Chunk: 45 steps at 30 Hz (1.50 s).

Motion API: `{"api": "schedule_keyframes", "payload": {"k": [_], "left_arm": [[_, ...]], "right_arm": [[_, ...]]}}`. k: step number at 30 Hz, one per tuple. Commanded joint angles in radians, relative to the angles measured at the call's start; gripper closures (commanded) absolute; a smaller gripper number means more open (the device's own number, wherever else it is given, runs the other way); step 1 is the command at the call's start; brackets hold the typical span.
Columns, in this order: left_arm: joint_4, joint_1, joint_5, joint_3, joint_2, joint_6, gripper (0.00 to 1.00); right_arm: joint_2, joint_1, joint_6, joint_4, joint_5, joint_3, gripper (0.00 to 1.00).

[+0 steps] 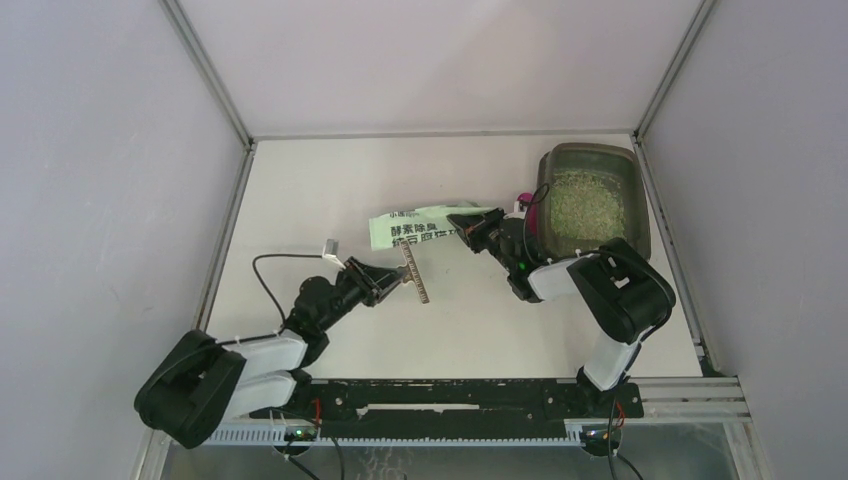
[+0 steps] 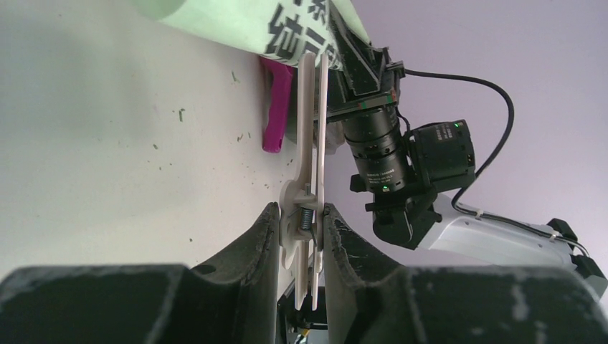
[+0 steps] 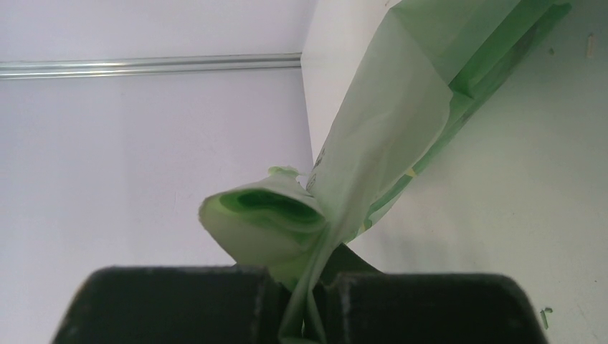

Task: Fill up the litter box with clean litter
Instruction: Place the cat litter bag at the center of the board.

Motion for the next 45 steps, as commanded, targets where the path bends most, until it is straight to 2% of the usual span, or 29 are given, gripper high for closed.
{"api": "schedule_keyframes", "payload": {"k": [1, 7, 14, 21, 27, 40, 45], "left_arm": [[0.154, -0.001, 0.017, 0.032, 0.082, -0.022, 1.0], [0.32, -0.001, 0.033, 0.019, 0.212, -0.068, 1.0], [0.446, -0.001, 0.049, 0.009, 0.295, -0.107, 1.0], [0.36, -0.003, 0.085, 0.021, 0.23, -0.105, 0.99], [0.329, -0.022, 0.154, 0.068, 0.252, -0.106, 0.98], [0.455, -0.042, 0.191, 0.102, 0.446, -0.157, 0.98], [0.453, -0.041, 0.187, 0.108, 0.442, -0.147, 0.97]], "right_arm": [[-0.004, -0.002, 0.019, 0.115, -0.023, 0.037, 1.0], [-0.004, -0.005, 0.017, 0.116, -0.026, 0.034, 1.0], [-0.001, -0.01, 0.01, 0.116, -0.035, 0.032, 1.0], [0.017, -0.014, 0.005, 0.138, -0.047, 0.033, 1.0], [0.022, -0.014, -0.008, 0.139, -0.056, 0.04, 1.0], [0.019, -0.014, -0.024, 0.134, -0.075, 0.049, 1.0], [0.013, -0.018, -0.036, 0.127, -0.081, 0.049, 1.0]]}}
